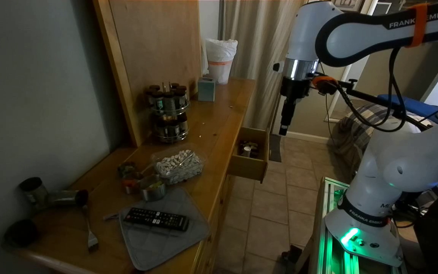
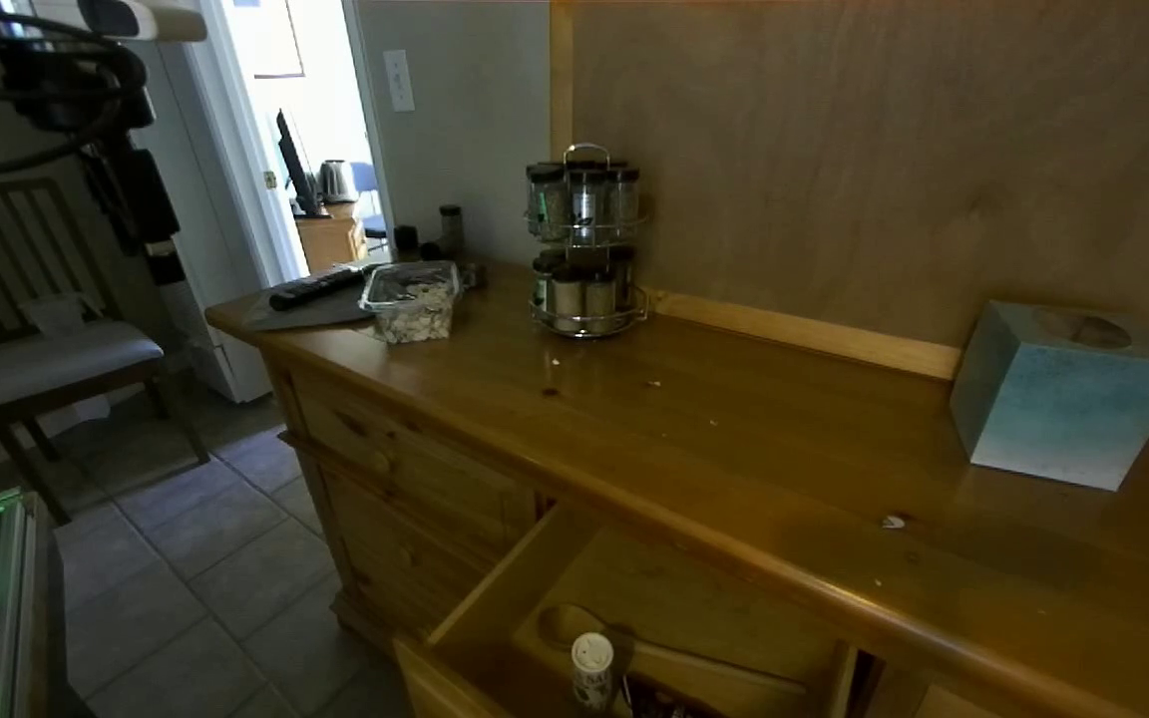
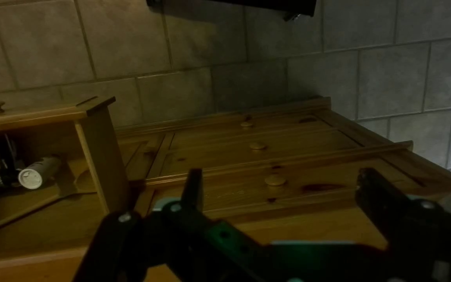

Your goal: Close the top middle drawer

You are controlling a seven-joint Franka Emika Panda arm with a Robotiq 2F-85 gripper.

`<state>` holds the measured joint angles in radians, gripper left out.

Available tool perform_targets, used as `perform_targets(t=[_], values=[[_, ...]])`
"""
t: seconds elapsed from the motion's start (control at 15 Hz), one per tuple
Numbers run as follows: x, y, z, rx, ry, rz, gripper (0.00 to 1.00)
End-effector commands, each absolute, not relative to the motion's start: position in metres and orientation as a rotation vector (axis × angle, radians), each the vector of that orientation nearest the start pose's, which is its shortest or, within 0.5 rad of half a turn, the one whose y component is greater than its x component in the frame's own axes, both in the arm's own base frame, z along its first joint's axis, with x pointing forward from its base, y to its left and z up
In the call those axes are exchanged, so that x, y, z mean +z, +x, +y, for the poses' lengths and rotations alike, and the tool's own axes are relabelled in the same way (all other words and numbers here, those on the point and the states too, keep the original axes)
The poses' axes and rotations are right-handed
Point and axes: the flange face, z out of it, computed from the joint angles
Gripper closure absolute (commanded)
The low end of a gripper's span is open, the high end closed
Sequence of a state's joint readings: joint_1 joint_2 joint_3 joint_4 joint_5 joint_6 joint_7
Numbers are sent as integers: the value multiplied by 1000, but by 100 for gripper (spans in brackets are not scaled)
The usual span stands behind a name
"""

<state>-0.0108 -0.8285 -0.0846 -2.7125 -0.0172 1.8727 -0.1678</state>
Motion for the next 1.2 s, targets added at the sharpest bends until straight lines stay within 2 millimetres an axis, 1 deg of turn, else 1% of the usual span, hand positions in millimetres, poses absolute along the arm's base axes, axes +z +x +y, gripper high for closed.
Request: perform_targets(t=[0.0, 0.13, 0.2, 0.4, 0.53, 0.73, 0.93, 1.13], values=[[459, 299, -29, 13, -3090, -163, 0], [459, 299, -29, 13, -3090, -163, 0], [454, 306, -33, -1, -3102, -136, 0], [432, 325, -44, -57, -3122, -169, 0], [415, 340, -57, -83, -3150, -209, 0], [384, 360, -88, -60, -3169, -295, 0], [357, 379, -130, -34, -3193, -368, 0], [329, 389, -174, 35, -3203, -395, 0]])
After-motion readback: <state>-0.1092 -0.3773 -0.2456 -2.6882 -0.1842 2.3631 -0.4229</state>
